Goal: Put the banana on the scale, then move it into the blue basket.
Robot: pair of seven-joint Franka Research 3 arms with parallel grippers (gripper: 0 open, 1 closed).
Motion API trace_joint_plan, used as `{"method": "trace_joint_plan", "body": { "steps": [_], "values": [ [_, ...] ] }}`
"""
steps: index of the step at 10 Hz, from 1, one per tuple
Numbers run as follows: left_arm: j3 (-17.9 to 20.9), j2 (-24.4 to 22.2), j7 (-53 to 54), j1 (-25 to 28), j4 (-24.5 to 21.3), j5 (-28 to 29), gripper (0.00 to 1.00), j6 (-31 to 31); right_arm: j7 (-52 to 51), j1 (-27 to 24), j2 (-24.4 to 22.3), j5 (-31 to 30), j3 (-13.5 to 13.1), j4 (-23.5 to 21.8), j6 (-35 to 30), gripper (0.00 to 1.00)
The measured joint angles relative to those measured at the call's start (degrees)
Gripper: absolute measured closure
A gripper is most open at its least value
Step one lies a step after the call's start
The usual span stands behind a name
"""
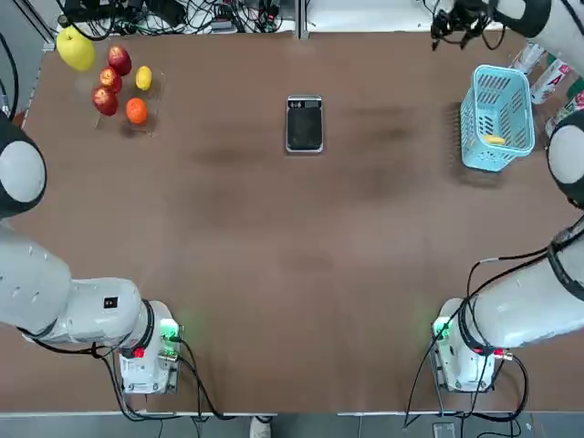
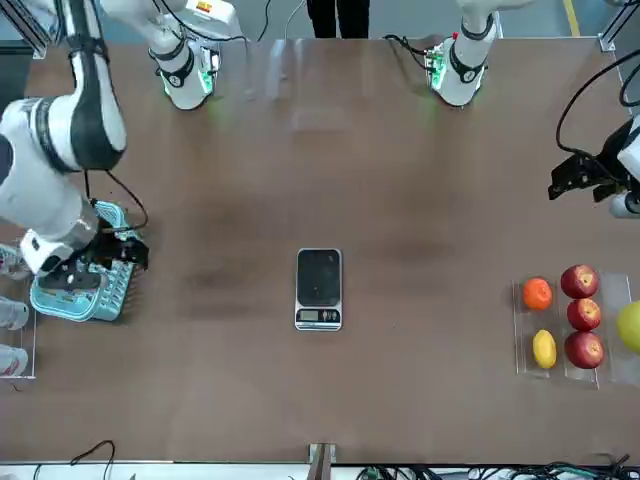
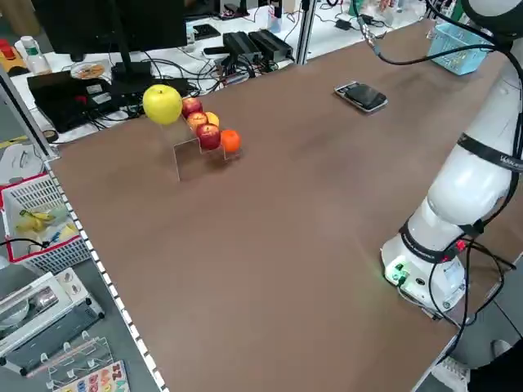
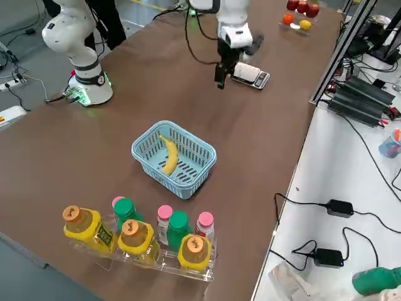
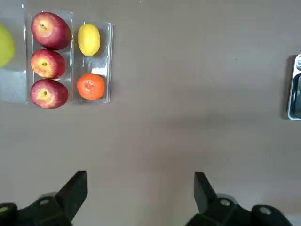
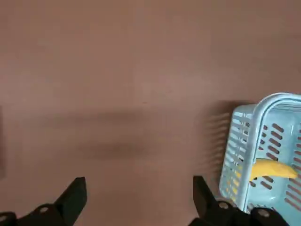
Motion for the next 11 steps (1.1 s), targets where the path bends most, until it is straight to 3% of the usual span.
{"method": "trace_joint_plan", "body": {
  "steps": [3,5,11],
  "values": [
    [0.0,0.0,0.0,0.0,0.1,0.0,0.00,0.0,0.0,-0.8,-9.6,0.0,-0.8,6.2,-15.0,0.00],
    [0.0,0.0,0.0,0.0,0.1,0.0,0.00,0.0,-0.1,-1.7,-13.3,-0.5,-0.9,9.8,-22.3,0.00],
    [0.0,0.0,0.0,0.0,0.1,0.0,0.00,0.0,-0.6,-2.3,-11.7,-1.5,-1.0,9.2,-23.8,0.00]
  ]
}}
